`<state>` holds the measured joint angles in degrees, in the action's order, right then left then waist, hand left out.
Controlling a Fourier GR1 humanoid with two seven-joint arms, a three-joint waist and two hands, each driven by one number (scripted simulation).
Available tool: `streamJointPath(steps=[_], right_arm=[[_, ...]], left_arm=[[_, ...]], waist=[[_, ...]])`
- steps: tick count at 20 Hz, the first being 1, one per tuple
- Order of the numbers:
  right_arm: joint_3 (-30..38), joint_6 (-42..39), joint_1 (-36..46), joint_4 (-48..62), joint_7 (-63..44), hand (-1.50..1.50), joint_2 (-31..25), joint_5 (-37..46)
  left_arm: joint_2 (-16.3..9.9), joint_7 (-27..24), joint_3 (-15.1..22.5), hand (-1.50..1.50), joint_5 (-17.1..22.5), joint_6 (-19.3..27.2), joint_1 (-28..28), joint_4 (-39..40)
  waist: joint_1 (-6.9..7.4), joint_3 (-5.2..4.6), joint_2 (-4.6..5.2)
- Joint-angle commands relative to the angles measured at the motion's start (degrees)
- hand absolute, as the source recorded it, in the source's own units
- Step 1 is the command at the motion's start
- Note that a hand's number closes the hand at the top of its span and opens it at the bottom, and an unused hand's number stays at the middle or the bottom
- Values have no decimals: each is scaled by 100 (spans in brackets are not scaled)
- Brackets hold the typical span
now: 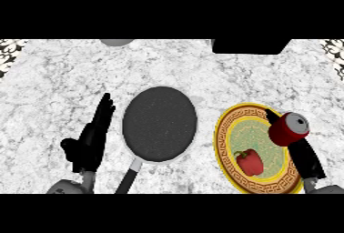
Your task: Pick the bell pepper from the plate and place it in the pan
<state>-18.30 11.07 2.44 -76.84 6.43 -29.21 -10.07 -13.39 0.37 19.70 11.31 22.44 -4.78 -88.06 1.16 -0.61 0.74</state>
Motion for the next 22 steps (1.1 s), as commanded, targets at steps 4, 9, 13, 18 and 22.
streamJointPath(steps=[4, 9, 13, 18, 22], right_arm=[[-567, -1934, 748, -1328, 968, -150, 462, -908], [303, -724, 1363, -1428, 1683, 150, -951, 1110], [799, -2084, 249, -1093, 2403, 150, 1017, -2329], [1094, -3756, -160, -545, 3929, -150, 28, -1716], [1484, -3864, 189, -624, 3620, -150, -729, -1336]], left_arm=[[-855, 412, -484, 0, -254, 43, 131, 533], [-1232, 676, -633, 0, -371, 109, 406, 926], [-1719, 1094, -1065, 0, -102, -238, 94, 1024], [-2083, 1004, -1382, 0, 101, -882, 67, 1262], [-1768, 1427, -1167, 0, -230, -490, -191, 1181]], waist=[[219, 101, -82], [-208, -7, -306], [-184, 97, -40], [-129, 68, -69], [-128, 65, -75]])
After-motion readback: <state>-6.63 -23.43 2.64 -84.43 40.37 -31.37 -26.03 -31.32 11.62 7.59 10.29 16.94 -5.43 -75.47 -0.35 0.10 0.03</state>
